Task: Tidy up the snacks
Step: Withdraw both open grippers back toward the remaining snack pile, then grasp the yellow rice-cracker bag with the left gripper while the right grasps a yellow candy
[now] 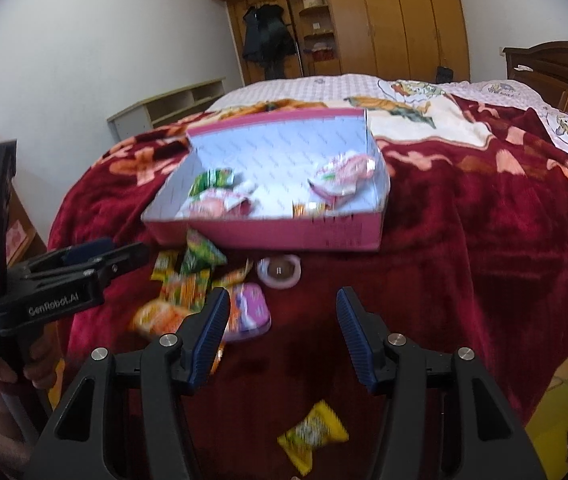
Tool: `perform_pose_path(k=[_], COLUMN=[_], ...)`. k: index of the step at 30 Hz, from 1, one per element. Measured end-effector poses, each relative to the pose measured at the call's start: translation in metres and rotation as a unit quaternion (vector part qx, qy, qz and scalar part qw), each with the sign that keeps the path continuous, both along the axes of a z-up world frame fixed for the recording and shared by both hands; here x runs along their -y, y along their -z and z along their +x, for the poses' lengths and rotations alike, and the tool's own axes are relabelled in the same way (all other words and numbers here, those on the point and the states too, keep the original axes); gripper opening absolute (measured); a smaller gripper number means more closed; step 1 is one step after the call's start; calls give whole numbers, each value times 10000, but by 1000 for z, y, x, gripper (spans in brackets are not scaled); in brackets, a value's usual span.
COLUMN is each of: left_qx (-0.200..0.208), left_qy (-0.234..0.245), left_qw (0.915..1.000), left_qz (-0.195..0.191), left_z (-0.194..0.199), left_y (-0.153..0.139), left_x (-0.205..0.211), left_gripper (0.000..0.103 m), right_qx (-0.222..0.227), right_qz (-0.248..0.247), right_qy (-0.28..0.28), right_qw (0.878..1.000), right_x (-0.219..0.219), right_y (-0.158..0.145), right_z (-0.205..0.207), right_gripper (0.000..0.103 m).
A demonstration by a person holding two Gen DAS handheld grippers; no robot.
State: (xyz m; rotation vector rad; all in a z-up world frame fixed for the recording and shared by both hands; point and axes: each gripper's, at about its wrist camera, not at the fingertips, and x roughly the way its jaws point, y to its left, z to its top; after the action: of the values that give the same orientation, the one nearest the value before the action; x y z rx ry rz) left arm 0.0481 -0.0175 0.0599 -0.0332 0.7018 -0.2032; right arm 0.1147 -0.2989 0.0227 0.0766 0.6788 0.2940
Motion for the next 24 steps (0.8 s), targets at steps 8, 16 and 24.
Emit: perform_pose_path(k=[8, 16, 24], left_qx=[-261, -425, -437], left_qy=[305, 440, 374], left_qw=[9992, 9981, 9982], left_qz=[-44, -83, 138], left_z=[-9, -16, -16], left_y=[17, 33, 46], left_x=[12, 22, 30], left_gripper=[75, 92, 93], right_qx=[-263, -479, -658], right_qz=[1, 13, 26], right_qy=[110, 205, 177], right_qw=[9996, 9986, 9977], right_x=[8, 18, 19], right_y=[20, 33, 48], right_z=[-16, -29, -34], right_gripper=[57, 57, 57])
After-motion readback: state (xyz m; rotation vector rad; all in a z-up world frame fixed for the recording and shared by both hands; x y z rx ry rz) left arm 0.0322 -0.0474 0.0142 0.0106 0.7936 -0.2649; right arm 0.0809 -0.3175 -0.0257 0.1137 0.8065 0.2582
